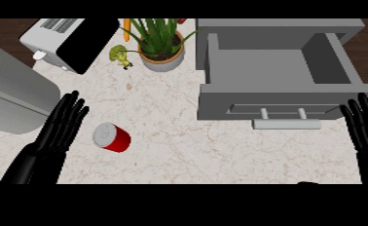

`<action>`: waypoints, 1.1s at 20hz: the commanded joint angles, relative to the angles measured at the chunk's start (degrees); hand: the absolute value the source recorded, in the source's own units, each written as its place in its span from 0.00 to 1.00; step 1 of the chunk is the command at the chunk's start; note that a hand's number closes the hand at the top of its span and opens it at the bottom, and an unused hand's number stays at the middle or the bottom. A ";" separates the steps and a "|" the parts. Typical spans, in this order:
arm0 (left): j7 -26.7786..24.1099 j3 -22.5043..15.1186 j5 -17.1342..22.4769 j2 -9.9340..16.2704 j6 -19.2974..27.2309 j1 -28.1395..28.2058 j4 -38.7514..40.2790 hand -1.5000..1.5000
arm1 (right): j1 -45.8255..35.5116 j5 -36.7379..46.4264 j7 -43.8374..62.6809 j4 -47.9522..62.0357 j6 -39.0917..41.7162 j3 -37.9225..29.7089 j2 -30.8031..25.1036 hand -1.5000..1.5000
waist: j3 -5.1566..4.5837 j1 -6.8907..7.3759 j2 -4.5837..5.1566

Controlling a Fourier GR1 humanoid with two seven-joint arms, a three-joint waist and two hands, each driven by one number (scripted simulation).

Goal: Pick up the can, place it into the drawer and close the drawer

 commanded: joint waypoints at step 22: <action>-25.36 4.76 -4.90 -1.81 -0.40 -0.43 28.65 0.00 | 1.07 -1.47 -0.96 -0.53 4.32 -4.82 1.77 0.00 | 0.00 -0.02 0.00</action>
